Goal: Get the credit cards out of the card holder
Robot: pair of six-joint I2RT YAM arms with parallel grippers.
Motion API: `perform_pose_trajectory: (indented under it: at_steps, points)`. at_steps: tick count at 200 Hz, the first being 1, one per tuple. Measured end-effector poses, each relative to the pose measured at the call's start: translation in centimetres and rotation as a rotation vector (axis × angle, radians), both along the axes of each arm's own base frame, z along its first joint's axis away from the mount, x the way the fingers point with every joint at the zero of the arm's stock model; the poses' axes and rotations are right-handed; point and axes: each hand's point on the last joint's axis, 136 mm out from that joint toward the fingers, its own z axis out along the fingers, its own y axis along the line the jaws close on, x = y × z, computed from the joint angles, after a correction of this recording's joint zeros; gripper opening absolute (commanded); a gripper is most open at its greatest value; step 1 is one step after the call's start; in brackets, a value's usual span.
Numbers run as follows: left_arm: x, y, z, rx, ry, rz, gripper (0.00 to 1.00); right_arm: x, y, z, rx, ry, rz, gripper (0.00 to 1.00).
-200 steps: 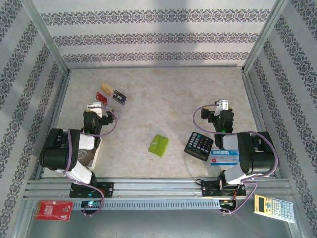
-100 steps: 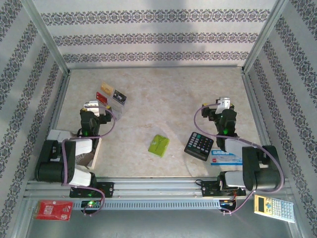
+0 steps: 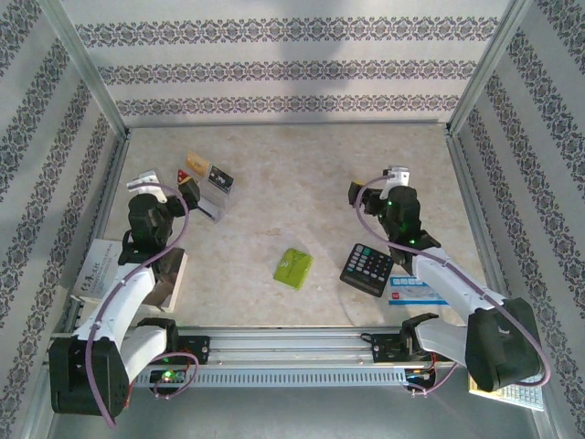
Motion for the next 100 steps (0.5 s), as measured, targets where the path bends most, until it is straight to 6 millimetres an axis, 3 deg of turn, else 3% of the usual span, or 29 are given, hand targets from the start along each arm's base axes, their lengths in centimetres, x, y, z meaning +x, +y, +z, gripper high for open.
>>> perform_pose_trajectory:
  at_steps: [38,65,100]
  points:
    - [-0.1,-1.0,-1.7,-0.082,0.119,-0.036,1.0,-1.5,4.4,-1.5,0.094,0.198,0.076,0.98]
    - [-0.4,-1.8,-4.2,-0.102,0.213,-0.072,1.0,-3.6,9.4,-4.5,0.019,0.353,0.2,0.98]
    - [-0.6,-2.5,-6.7,-0.121,0.307,-0.105,1.0,-6.8,13.6,-8.5,-0.148,0.509,0.353,0.98]
